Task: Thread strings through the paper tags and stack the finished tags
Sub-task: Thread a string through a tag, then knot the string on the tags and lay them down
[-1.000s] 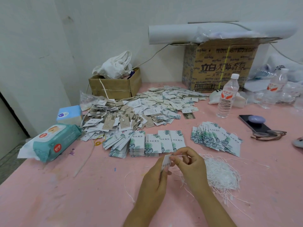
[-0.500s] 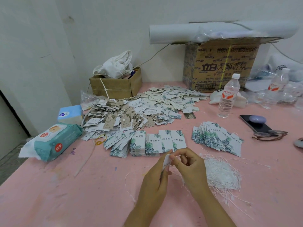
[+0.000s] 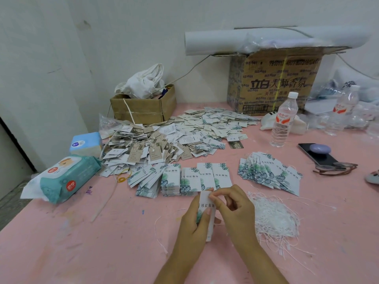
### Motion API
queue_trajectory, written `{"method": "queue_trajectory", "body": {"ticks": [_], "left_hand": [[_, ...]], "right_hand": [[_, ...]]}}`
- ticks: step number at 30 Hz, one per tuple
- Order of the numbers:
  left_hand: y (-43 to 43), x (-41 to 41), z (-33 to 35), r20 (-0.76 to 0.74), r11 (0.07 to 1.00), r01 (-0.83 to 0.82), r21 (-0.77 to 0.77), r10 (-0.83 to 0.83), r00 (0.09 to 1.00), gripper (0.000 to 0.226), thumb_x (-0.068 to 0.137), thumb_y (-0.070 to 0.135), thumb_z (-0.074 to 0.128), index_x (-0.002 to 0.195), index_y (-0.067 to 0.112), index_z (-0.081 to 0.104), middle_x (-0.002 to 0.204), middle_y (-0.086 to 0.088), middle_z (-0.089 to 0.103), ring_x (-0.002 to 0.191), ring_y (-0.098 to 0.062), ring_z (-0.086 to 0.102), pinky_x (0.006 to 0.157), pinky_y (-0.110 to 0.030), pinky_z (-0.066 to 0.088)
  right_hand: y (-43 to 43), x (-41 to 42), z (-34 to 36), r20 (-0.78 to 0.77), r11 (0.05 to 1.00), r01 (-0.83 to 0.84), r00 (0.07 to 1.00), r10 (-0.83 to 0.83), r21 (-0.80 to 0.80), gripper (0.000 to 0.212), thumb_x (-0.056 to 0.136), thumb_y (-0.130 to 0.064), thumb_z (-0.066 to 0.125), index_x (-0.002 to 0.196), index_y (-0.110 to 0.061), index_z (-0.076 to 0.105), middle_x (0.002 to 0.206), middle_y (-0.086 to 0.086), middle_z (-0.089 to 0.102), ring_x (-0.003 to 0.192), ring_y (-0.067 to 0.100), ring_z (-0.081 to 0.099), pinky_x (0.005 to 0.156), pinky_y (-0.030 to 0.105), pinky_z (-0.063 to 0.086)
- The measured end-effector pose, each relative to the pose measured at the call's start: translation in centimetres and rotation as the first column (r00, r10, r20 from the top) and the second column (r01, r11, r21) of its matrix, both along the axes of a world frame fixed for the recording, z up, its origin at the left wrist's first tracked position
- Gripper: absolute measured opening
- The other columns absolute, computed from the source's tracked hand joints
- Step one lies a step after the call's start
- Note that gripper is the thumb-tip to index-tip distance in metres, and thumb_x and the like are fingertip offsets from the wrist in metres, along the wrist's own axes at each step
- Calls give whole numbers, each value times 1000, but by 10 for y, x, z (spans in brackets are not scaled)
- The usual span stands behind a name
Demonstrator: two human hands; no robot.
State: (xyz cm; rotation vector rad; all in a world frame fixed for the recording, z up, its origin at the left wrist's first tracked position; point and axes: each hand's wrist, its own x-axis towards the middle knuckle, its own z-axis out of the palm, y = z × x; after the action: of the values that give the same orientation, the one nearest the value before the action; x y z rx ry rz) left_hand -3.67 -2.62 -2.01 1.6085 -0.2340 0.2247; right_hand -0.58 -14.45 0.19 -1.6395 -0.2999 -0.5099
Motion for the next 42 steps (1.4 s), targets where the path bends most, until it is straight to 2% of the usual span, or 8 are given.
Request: {"method": "queue_trajectory", "body": {"ticks": [4,8,11,14,18,23,32,42], "left_hand": [[0,0,1,-18,1000,-1,-1,1,1000,38,93,48,50,131,48,50,129,11,62,114,-17,63,92,-43,55],[2,-3,6,-18,999,21,41,-20,1000,36,97,41,47,131,53,49,123,15,65,109,-10,65,82,-26,55],[5,-4,8,-13,997,30,68,-29,999,44,98,27,44,133,55,46,125,17,64,112,-6,63,85,-19,51],[4,-6,12,2,996,36,87,-36,999,47,98,25,45,134,56,45,131,23,58,122,-2,56,97,-21,48],[3,-7,15,-60,999,43,23,-42,997,44,95,28,46,130,55,50,124,22,63,111,1,61,86,-16,50],[8,-4,22,-325,978,-83,-192,17,946,27,83,58,60,97,41,74,83,2,75,68,-10,65,55,-28,50],[13,-3,27,-369,866,-32,-500,-179,912,23,74,17,64,90,9,79,92,-21,74,70,-24,72,58,-31,58],[13,1,22,-354,931,-122,-345,-8,935,20,86,0,64,81,14,78,78,-17,73,61,-20,65,55,-25,53]], "right_hand": [[2,0,2,-48,1000,-12,999,13,11,25,78,-7,76,77,-31,71,68,-12,52,56,5,38,53,16,36],[1,1,5,-216,969,-135,960,180,209,21,80,-6,74,89,-25,67,64,-19,57,55,-1,52,49,17,47],[-3,4,9,-405,910,-186,849,339,370,22,78,-8,75,95,-20,68,77,2,67,60,12,63,48,26,52],[-8,3,15,-500,837,-227,713,491,498,23,77,-12,72,96,-2,65,71,6,67,46,9,60,38,20,47],[-11,2,17,-521,855,-243,706,480,458,24,85,-12,65,102,5,62,63,1,61,43,6,44,34,14,31],[-13,6,15,-539,869,-245,703,464,429,35,79,-22,68,104,1,62,46,-11,43,39,4,18,36,15,20],[-16,5,15,-488,812,-329,669,560,481,11,80,-15,66,79,-10,57,48,-3,50,33,1,29,30,12,26],[-11,5,8,-481,804,-387,654,584,451,16,72,-21,74,74,-15,59,49,-5,33,38,4,18,34,14,18]]}}
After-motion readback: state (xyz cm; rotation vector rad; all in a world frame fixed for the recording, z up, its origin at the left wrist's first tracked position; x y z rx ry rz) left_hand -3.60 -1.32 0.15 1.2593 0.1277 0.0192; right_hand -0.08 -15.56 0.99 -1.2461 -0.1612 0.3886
